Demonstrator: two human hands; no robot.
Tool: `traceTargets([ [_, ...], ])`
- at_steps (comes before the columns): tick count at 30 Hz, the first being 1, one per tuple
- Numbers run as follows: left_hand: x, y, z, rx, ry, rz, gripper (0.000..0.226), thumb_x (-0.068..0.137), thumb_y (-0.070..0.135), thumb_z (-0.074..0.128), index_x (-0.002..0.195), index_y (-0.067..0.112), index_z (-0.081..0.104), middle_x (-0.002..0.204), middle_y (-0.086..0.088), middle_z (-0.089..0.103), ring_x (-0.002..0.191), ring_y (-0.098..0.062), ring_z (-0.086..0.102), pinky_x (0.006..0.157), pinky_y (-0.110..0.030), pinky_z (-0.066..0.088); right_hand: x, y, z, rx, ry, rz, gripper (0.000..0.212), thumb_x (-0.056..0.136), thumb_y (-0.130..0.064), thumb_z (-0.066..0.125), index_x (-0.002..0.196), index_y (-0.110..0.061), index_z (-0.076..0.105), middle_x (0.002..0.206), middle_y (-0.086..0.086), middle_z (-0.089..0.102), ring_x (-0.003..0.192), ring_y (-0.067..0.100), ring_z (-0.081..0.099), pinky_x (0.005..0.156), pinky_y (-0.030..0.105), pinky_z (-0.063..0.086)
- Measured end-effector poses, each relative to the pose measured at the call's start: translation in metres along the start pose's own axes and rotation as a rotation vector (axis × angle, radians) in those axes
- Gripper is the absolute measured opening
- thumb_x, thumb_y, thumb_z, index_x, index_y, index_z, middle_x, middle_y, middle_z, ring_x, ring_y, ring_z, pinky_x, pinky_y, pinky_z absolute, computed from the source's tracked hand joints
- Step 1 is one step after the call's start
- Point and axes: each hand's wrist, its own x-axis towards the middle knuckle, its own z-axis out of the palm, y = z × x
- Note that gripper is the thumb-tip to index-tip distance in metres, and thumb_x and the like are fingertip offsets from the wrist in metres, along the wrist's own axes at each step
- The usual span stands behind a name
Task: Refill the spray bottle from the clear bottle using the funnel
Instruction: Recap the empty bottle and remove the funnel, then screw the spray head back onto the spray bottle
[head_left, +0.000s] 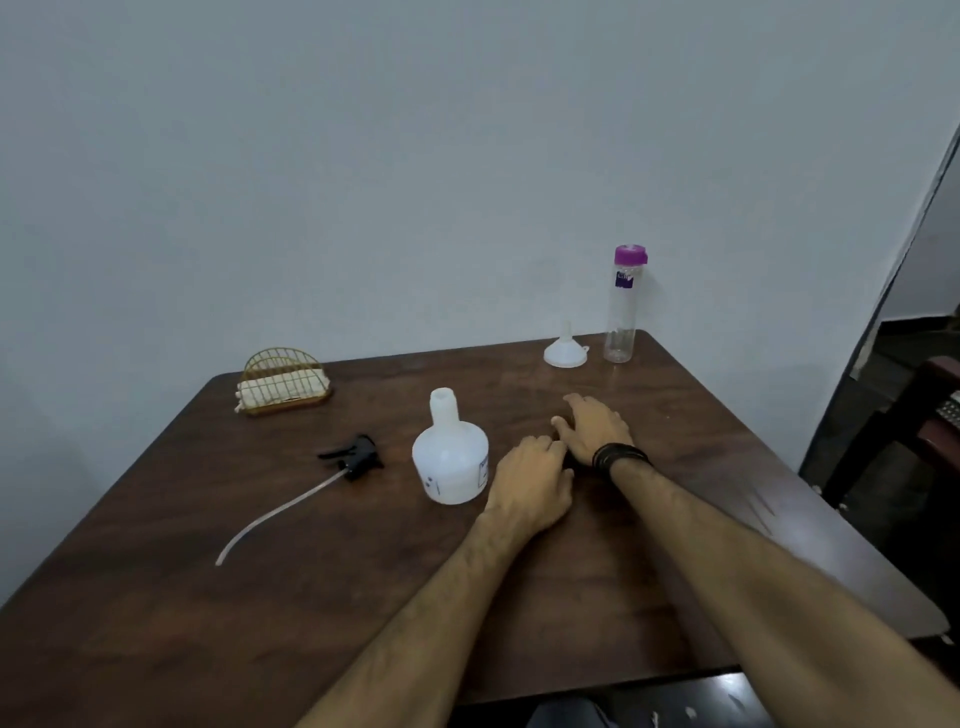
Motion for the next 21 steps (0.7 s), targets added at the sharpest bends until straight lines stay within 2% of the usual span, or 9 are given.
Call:
traceTargets([
  [4, -0.028, -0.003, -0.028, 0.046, 0.285, 0.323, 0.016, 0.090, 0.014, 0.058, 0.103, 0.009, 0.067, 0.096, -0.009, 0.067, 0.081, -0.022, 0.054, 0.073, -0.036, 0.047, -0.014, -0.027, 0.002, 0.258, 0.106, -0.016, 0.029, 0.098, -0.039, 0.055, 0.122, -0.023, 0.057, 0.124, 0.002, 0.061, 0.111, 0.021, 0.059, 0.094, 0.040, 0.048],
  [6, -0.037, -0.010, -0.043, 0.060, 0.556, 0.361, 0.013, 0.085, 0.006, 0.060, 0.096, 0.005, 0.068, 0.086, -0.010, 0.064, 0.073, -0.024, 0.051, 0.067, -0.037, 0.043, -0.022, -0.043, 0.005, 0.388, 0.144, -0.080, 0.022, 0.097, -0.039, 0.055, 0.112, -0.024, 0.061, 0.116, -0.002, 0.065, 0.102, 0.016, 0.061, 0.091, 0.037, 0.050],
  [8, -0.046, -0.029, -0.060, 0.043, 0.827, 0.198, 0.012, 0.086, 0.003, 0.062, 0.096, 0.004, 0.069, 0.086, -0.010, 0.064, 0.073, -0.025, 0.052, 0.069, -0.038, 0.042, -0.033, -0.061, 0.009, 0.483, 0.204, -0.184, 0.019, 0.097, -0.038, 0.053, 0.104, -0.024, 0.064, 0.107, -0.005, 0.068, 0.094, 0.012, 0.063, 0.087, 0.037, 0.054],
  [10, -0.054, -0.056, -0.073, -0.027, 0.976, -0.065, 0.009, 0.093, 0.007, 0.059, 0.098, 0.009, 0.067, 0.092, -0.006, 0.064, 0.079, -0.023, 0.052, 0.073, -0.037, 0.040, -0.042, -0.076, 0.018, 0.555, 0.255, -0.280, 0.024, 0.101, -0.038, 0.046, 0.101, -0.025, 0.066, 0.101, -0.008, 0.068, 0.092, 0.011, 0.063, 0.084, 0.039, 0.055],
  [12, -0.062, -0.087, -0.077, -0.017, 0.921, -0.306, 0.008, 0.096, 0.012, 0.057, 0.102, 0.013, 0.062, 0.099, -0.005, 0.062, 0.086, -0.022, 0.050, 0.076, -0.036, 0.041, -0.052, -0.087, 0.027, 0.667, 0.259, -0.315, 0.034, 0.104, -0.039, 0.038, 0.104, -0.023, 0.067, 0.099, -0.007, 0.069, 0.093, 0.011, 0.065, 0.083, 0.039, 0.056],
  [15, -0.076, -0.124, -0.070, 0.049, 0.601, -0.551, 0.024, 0.093, 0.027, 0.062, 0.114, 0.015, 0.057, 0.114, -0.008, 0.057, 0.104, -0.025, 0.052, 0.089, -0.040, 0.045, -0.065, -0.097, 0.040, 0.807, 0.246, -0.313, 0.056, 0.097, -0.062, 0.031, 0.114, -0.021, 0.065, 0.105, -0.005, 0.071, 0.098, 0.011, 0.066, 0.083, 0.035, 0.056],
  [18, -0.086, -0.145, -0.063, 0.070, 0.336, -0.712, 0.048, 0.091, 0.042, 0.066, 0.127, 0.013, 0.052, 0.130, -0.012, 0.051, 0.121, -0.029, 0.047, 0.103, -0.043, 0.039, -0.068, -0.102, 0.046, 0.827, 0.252, -0.352, 0.069, 0.087, -0.074, 0.040, 0.127, -0.021, 0.059, 0.121, -0.004, 0.068, 0.109, 0.010, 0.064, 0.089, 0.029, 0.053],
  [21, -0.087, -0.155, -0.059, 0.095, 0.195, -0.761, 0.052, 0.094, 0.045, 0.061, 0.133, 0.012, 0.050, 0.136, -0.012, 0.051, 0.128, -0.030, 0.046, 0.107, -0.045, 0.036, -0.065, -0.106, 0.041, 0.802, 0.216, -0.391, 0.066, 0.082, -0.070, 0.053, 0.129, -0.025, 0.057, 0.126, -0.007, 0.065, 0.112, 0.008, 0.061, 0.091, 0.023, 0.049],
])
